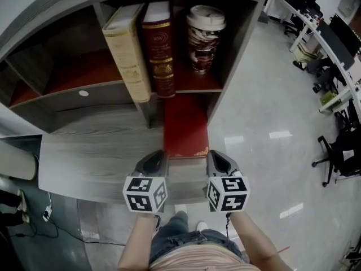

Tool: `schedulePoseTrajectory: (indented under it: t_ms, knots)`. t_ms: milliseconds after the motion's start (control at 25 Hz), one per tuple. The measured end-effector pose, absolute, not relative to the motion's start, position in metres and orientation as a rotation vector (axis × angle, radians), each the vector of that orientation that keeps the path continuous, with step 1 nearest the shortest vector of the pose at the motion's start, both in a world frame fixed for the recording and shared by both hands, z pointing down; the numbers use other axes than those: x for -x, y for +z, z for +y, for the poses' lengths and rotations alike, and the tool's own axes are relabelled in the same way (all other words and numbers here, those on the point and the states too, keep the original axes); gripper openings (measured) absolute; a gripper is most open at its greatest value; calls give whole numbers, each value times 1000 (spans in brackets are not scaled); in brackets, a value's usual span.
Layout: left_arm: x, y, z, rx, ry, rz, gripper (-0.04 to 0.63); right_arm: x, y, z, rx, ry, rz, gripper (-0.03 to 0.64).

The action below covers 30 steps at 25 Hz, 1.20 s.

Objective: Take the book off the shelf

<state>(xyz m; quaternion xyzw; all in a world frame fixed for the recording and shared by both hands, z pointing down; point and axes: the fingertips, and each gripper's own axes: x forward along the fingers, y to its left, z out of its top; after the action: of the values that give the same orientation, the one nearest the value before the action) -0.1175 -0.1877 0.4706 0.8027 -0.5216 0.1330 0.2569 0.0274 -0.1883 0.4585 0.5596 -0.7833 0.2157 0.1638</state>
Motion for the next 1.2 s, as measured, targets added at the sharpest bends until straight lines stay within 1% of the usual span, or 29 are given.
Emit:
schedulePoseTrajectory:
  t_ms: [80, 280, 720, 840, 1080, 1200]
  knots:
    - [117, 476, -194, -2173, 373, -1392, 35, -25, 462, -194, -1585, 633, -2223, 8]
    - [116, 489, -209, -2164, 408, -1346, 69, -20, 475, -207, -1565, 695, -2195, 91]
    - [119, 525, -245, -2097, 559, -1280, 169, -20, 508, -234, -1516, 824, -2118, 215]
    - [118, 537, -249, -2060, 605, -1261, 178, -18, 519, -239, -1487, 858, -2101, 256]
    - [115, 545, -264, -2001, 573, -1243, 225, -19, 532, -254, -1463, 939, -2075, 272]
    - [113, 548, -276, -1984, 565, -1237, 235, -22, 538, -265, -1470, 960, -2058, 278]
